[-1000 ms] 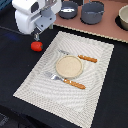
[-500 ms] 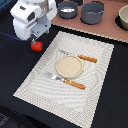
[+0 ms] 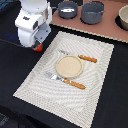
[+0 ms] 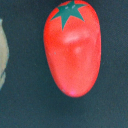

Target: Place the pan onto the stove and place the fish and sausage into the pan.

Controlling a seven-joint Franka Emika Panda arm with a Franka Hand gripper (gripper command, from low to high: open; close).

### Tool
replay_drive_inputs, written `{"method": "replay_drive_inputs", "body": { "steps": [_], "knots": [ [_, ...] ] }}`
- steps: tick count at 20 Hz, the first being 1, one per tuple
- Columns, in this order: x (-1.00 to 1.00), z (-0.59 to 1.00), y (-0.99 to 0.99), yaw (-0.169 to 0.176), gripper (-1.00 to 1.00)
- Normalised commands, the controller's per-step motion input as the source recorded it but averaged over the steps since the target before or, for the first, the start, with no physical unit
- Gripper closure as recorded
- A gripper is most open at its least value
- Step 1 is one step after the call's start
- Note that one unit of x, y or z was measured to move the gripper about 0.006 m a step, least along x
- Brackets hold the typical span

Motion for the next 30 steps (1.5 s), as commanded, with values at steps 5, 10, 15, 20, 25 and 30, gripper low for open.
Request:
{"method": "replay_drive_inputs", "body": {
  "steps": [5,10,15,20,25,30],
  "knots": [
    [-0.33,-0.38,0.00,0.056,-1.00],
    [-0.47,-0.39,0.00,0.044,-1.00],
    [-0.50,-0.34,0.00,0.044,1.00],
    [-0.41,-0.19,0.00,0.050,1.00],
    [-0.37,-0.17,0.00,0.050,1.00],
    [-0.19,-0.01,0.00,0.036,1.00]
  ]
}}
